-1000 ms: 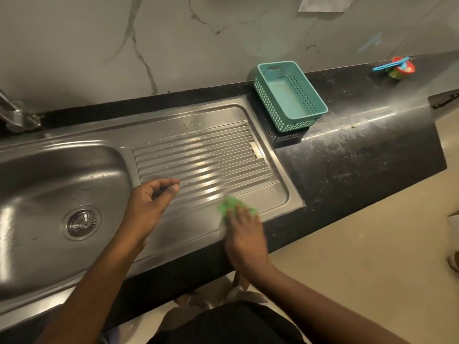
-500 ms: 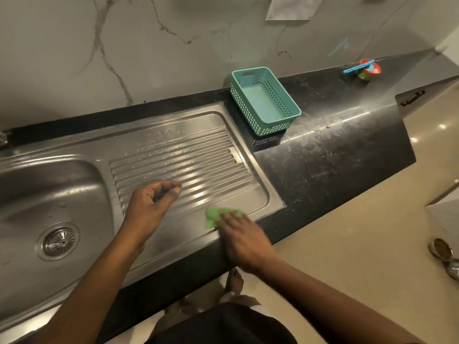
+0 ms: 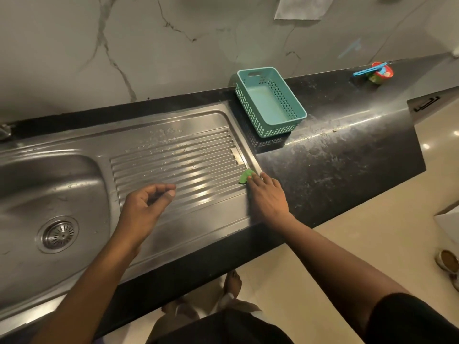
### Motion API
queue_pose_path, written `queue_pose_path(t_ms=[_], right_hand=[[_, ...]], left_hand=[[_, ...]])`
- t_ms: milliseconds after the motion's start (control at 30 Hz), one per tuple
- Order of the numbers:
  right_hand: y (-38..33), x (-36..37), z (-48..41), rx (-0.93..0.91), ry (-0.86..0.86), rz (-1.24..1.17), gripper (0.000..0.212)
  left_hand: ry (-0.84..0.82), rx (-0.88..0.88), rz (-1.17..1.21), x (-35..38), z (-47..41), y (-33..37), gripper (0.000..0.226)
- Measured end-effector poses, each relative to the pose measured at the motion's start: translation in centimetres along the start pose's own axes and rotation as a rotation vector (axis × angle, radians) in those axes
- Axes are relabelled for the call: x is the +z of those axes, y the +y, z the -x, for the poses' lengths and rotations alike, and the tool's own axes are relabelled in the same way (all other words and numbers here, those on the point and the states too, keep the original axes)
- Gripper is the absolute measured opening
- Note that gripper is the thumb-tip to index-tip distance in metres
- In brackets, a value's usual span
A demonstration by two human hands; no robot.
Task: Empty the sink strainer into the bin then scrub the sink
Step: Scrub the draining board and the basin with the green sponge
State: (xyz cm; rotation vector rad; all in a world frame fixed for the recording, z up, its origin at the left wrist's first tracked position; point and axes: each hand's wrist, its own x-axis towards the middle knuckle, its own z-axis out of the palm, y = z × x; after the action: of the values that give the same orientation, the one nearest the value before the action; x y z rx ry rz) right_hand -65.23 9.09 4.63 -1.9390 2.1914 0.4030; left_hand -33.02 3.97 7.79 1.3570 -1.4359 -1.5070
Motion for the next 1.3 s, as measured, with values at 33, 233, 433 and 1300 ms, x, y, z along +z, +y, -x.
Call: queue_pose_path(t_ms=[33,233,433,1300], right_hand=[[-0.4,-0.3,0.0,0.022,-0.004,0.002,0.078],[-2.7,0.8,3.6,0.103,-0.051,-0.031,0.061],[-6.8,2.1,4.8,0.104,0.013,-0.085,0.047],[-21.8,1.4,7.7,-0.446,-0.040,-0.210,0.058]], left_hand=[[0.002,0.000,-0.002,0.0,0.1,0.0,0.019],[0.024,-0.003,0.017,0.0,0.2,0.3,0.019],[0.035,-0.017,0.017,-0.3,-0.2,1.0,0.017],[0.111,-0.043,0.061,-3.1,-1.1,1.0,0.015]])
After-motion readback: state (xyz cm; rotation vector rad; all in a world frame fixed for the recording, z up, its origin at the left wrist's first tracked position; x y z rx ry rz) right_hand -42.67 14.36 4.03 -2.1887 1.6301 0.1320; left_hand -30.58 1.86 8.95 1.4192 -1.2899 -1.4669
